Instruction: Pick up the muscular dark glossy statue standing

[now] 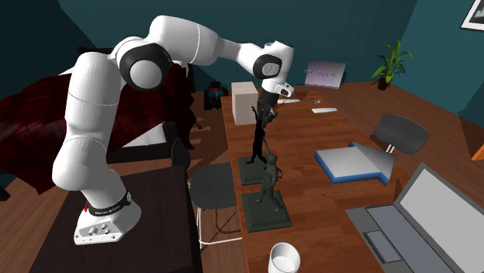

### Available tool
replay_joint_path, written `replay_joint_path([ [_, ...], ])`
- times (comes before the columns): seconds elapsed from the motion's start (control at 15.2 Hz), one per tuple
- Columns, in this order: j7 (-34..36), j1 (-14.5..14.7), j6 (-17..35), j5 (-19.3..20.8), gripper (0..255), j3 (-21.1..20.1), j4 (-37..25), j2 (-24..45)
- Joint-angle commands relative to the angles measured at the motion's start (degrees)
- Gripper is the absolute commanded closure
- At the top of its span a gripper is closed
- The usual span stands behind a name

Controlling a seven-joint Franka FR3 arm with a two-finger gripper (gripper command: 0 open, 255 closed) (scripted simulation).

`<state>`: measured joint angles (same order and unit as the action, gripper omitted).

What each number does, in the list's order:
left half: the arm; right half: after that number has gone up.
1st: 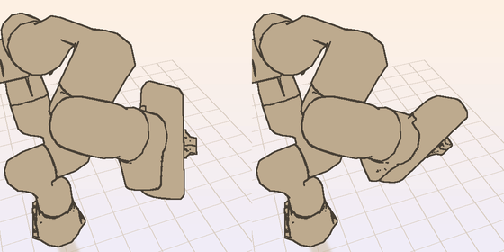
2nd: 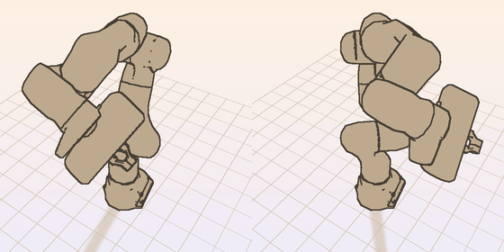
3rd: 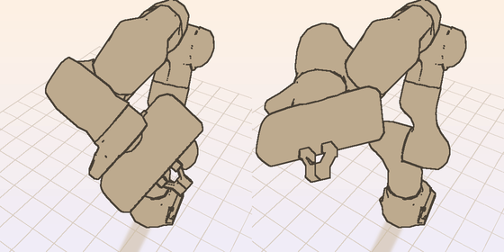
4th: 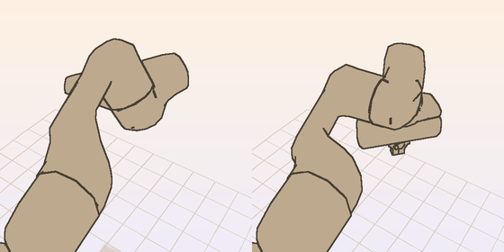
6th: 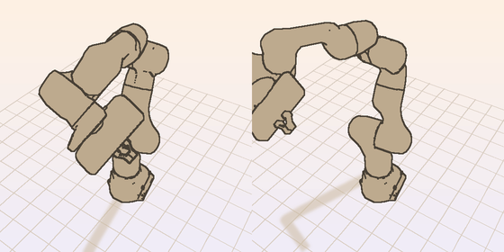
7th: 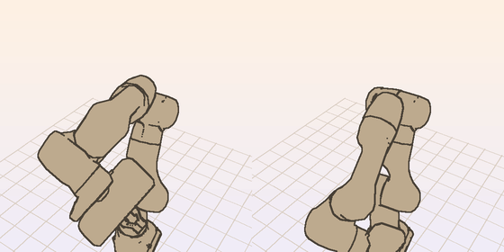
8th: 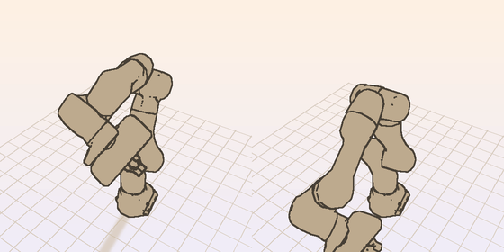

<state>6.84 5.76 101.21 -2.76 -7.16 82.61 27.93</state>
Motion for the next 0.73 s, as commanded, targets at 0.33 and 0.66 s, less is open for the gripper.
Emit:
replay_joint_path([
  [0.33, 0.46, 0.09, -5.13, -0.05, 255, -0.11, -4.34, -0.89],
  [0.66, 0.64, 0.12, -7.48, -0.05, 255, -0.14, -6.57, -1.01],
])
